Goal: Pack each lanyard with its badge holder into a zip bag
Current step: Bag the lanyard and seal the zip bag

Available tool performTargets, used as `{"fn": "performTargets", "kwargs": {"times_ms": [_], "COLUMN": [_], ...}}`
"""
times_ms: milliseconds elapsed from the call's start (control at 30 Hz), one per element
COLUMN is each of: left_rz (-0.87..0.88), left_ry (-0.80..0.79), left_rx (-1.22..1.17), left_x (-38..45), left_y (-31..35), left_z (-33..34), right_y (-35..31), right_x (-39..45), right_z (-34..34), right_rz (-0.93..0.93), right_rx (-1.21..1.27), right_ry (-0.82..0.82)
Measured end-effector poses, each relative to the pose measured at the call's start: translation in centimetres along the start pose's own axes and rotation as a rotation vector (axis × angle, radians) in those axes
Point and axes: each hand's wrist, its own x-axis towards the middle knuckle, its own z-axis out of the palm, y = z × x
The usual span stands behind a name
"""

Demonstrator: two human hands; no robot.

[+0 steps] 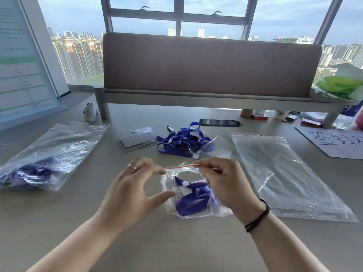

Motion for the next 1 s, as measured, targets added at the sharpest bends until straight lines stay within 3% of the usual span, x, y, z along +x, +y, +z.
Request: {"fn": "performTargets", "kwargs": {"times_ms": [67, 133, 233, 367, 633, 800, 900, 1000], "left_rz": [-0.233, -0.358, -0.435, -0.506, -0.674, -0.729, -0.864, -0.862], "left_ry": [-0.096, -0.197, -0.163, -0.163, -0.009, -0.022, 0.048, 0.022], "left_rx": [-0.088, -0.180, -0.337, -0.321, -0.547, -0.649, -0.860, -0.684], "left_x": [-0.2, -0.4, -0.2, -0.2, 0.4, 0.3, 0.8, 0.8], "left_y": [0.1, 0.5, 1.6, 2.3, 1.1, 1.1, 1.5, 0.7], "left_z": [0.1, 0.3, 0.4, 1.1, 0.7, 1.3, 1.2, 1.5], "right_y": [0.0, 0.1, 0.2, 0.2, -0.1, -1.1, -1.0, -1.0], "right_x": [0.0, -0.1, -0.5, -0.8, -2.5, -2.2, -1.8, -1.8], "right_z": [0.3, 0.7, 1.4, 1.9, 2.9, 3.4, 3.7, 4.1], "right_rz": [0.011, 0.017, 0.025, 0.023, -0.028, 0.186, 0.057, -0.068], "right_rx": [0.078, 0.132, 0.185, 0.233, 0.017, 0.194, -0.097, -0.239], "right_ry": [0.012, 0.040, 0.052, -0.007, -0.475, -0.421, -0.369, -0.363]}}
